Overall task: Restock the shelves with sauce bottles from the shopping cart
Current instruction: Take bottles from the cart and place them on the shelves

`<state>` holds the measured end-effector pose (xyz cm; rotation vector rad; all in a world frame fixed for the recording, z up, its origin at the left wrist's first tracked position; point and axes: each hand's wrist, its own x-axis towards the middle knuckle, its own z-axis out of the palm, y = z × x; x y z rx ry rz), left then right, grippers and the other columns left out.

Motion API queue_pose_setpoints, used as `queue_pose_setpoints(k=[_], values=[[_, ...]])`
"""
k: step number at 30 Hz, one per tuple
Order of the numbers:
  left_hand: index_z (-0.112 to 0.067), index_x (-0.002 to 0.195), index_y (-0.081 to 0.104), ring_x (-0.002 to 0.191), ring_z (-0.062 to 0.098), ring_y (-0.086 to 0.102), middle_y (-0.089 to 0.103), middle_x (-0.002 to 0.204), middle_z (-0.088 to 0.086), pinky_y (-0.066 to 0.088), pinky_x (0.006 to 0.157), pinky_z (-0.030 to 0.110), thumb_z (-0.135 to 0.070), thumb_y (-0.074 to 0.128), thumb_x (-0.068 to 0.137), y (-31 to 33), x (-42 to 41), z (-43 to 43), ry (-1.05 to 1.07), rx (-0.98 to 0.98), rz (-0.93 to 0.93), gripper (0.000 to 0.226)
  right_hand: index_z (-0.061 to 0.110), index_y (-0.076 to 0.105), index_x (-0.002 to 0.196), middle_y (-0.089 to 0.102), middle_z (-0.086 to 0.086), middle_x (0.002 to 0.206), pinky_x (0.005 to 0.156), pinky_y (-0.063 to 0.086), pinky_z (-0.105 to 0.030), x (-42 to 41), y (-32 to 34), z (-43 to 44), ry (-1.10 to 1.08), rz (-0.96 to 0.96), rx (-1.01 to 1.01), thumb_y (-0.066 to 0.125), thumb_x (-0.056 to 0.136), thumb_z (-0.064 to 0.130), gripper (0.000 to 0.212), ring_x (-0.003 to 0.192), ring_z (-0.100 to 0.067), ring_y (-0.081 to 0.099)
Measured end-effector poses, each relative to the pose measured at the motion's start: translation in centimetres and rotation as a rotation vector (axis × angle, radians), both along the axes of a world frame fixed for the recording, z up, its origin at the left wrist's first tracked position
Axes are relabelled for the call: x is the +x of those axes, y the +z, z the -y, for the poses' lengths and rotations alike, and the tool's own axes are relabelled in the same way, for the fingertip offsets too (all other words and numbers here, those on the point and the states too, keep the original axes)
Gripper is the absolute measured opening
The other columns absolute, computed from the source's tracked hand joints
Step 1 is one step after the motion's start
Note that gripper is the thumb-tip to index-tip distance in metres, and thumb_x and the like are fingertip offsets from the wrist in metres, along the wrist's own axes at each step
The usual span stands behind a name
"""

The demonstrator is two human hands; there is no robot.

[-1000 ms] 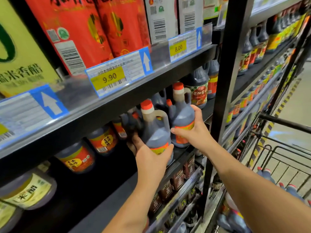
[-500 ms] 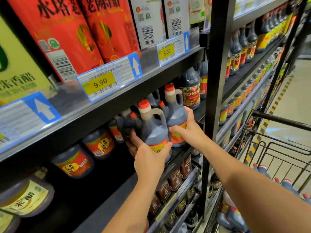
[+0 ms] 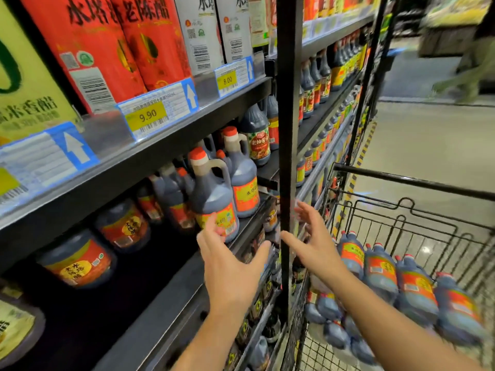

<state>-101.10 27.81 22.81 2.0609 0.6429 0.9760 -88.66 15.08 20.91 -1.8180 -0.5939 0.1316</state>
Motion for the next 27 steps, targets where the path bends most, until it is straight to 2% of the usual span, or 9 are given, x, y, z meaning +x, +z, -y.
queue_pose_setpoints(k=[2,7,10,14,17,20,23,25,27], values=[[-0.023,0.14,0.032,0.109,0.012,0.044,0.035,0.115,-0.01,0.037,0.085,0.02,-0.049,0.081,0.066,-0.1,0.5,1.4,-0.089,-0.005,-0.034,0.091,0.025,0.035,0.147,0.043,0.011,0.141,0.109,0.037,-0.031,-0.9,0.1,2.5,-0.063,0.005,-0.04,0.071,0.087,0.034,0.071,0.13,-0.005,0.042],[-0.022,0.142,0.036,0.112,0.012,0.047,0.043,0.119,-0.007,0.04,0.094,0.027,-0.05,0.078,0.069,-1.3,2.7,4.9,-0.317,-0.049,-0.103,0.089,0.019,0.039,0.144,0.045,0.005,0.136,0.108,0.039,-0.038,-2.3,0.0,9.0,-0.248,0.029,-0.125,0.072,0.086,0.027,0.067,0.127,-0.011,0.045],[-0.02,0.148,0.033,0.119,0.016,0.049,0.046,0.128,-0.003,0.042,0.098,0.03,-0.049,0.079,0.073,-2.7,4.4,7.6,-0.419,-0.055,-0.188,0.093,0.022,0.039,0.142,0.045,0.009,0.13,0.102,0.04,-0.031,-2.7,-1.0,13.3,-0.357,-0.014,-0.16,0.071,0.086,0.029,0.065,0.122,-0.01,0.048],[-0.024,0.149,0.032,0.129,0.022,0.046,0.044,0.139,0.001,0.043,0.105,0.04,-0.056,0.074,0.072,-5.2,7.2,10.8,-0.535,-0.032,-0.333,0.093,0.016,0.044,0.139,0.049,0.003,0.13,0.097,0.037,-0.024,-1.6,-3.2,18.8,-0.526,-0.086,-0.231,0.073,0.085,0.026,0.062,0.121,-0.014,0.049],[-0.028,0.147,0.035,0.131,0.021,0.044,0.039,0.133,-0.008,0.037,0.098,0.03,-0.052,0.075,0.076,-7.6,9.6,12.3,-0.596,-0.023,-0.433,0.085,0.012,0.045,0.138,0.053,-0.003,0.131,0.101,0.042,-0.035,0.1,-5.5,22.3,-0.59,-0.184,-0.258,0.075,0.083,0.03,0.065,0.12,-0.018,0.051],[-0.03,0.149,0.031,0.13,0.023,0.042,0.039,0.136,-0.002,0.034,0.091,0.03,-0.053,0.075,0.075,-10.4,12.4,13.2,-0.595,-0.018,-0.553,0.088,0.015,0.051,0.13,0.057,0.002,0.112,0.084,0.044,-0.026,2.4,-8.2,24.7,-0.621,-0.238,-0.304,0.073,0.083,0.029,0.054,0.103,-0.015,0.056],[-0.03,0.153,0.022,0.133,0.027,0.04,0.036,0.144,0.004,0.039,0.09,0.036,-0.059,0.072,0.076,-13.0,15.6,13.7,-0.571,-0.013,-0.712,0.097,0.025,0.048,0.103,0.055,0.007,0.088,0.06,0.035,-0.019,5.1,-11.2,26.3,-0.598,-0.278,-0.397,0.074,0.08,0.027,0.034,0.08,-0.013,0.055],[-0.026,0.155,0.019,0.134,0.03,0.039,0.036,0.145,0.009,0.042,0.094,0.04,-0.06,0.072,0.077,-14.8,17.6,13.8,-0.547,0.004,-0.801,0.1,0.029,0.044,0.086,0.05,0.012,0.075,0.051,0.029,-0.012,6.8,-13.3,27.0,-0.583,-0.287,-0.462,0.075,0.078,0.026,0.032,0.065,-0.004,0.049],[-0.021,0.154,0.023,0.13,0.034,0.043,0.042,0.141,0.013,0.044,0.096,0.043,-0.061,0.072,0.076,-16.6,19.6,13.8,-0.537,0.012,-0.855,0.101,0.026,0.043,0.083,0.045,0.013,0.069,0.047,0.032,-0.014,8.6,-15.0,27.2,-0.555,-0.317,-0.534,0.075,0.078,0.029,0.032,0.059,0.001,0.042]])
